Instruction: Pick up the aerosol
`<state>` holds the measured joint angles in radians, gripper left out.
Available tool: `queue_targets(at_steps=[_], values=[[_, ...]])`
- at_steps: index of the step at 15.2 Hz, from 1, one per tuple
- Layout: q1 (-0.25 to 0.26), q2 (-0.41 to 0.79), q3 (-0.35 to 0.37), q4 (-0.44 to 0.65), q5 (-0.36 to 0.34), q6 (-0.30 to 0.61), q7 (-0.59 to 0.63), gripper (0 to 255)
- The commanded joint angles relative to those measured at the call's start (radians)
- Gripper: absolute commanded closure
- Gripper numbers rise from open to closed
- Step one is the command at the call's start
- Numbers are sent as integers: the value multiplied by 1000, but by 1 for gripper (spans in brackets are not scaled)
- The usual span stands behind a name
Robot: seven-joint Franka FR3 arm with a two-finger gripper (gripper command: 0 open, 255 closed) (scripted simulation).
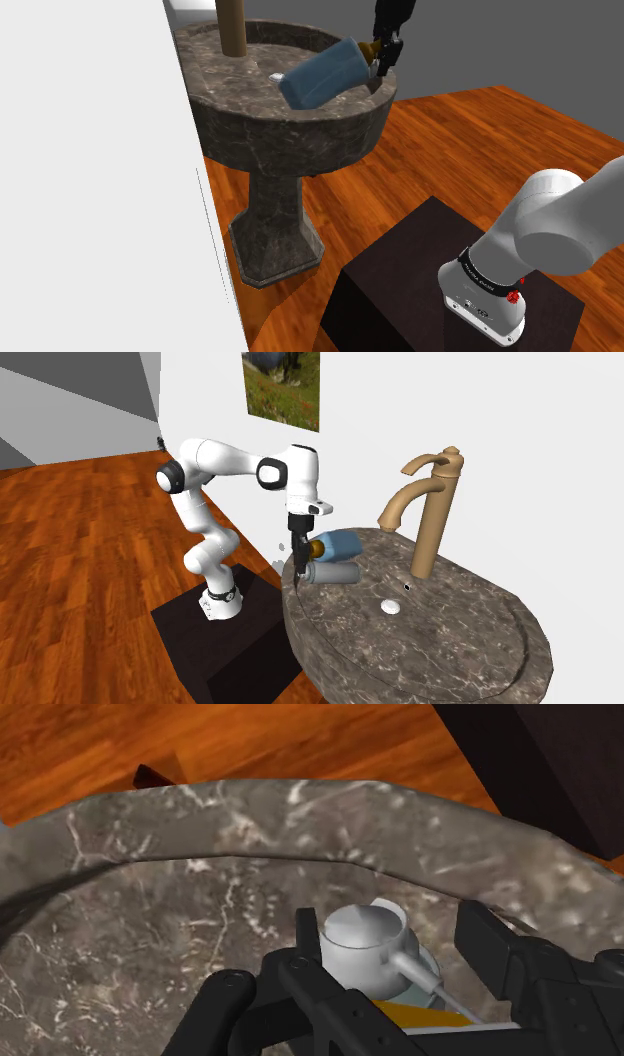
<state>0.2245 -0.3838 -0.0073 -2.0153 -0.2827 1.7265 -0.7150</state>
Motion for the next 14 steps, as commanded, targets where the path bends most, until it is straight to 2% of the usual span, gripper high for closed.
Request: queue_targets(at_steps=[1,9,14], values=[[0,2,0,-6,0,4,1,255],[1,0,-1,-4,0,0,0,255],[3,14,0,77,2,-64,-16,255]])
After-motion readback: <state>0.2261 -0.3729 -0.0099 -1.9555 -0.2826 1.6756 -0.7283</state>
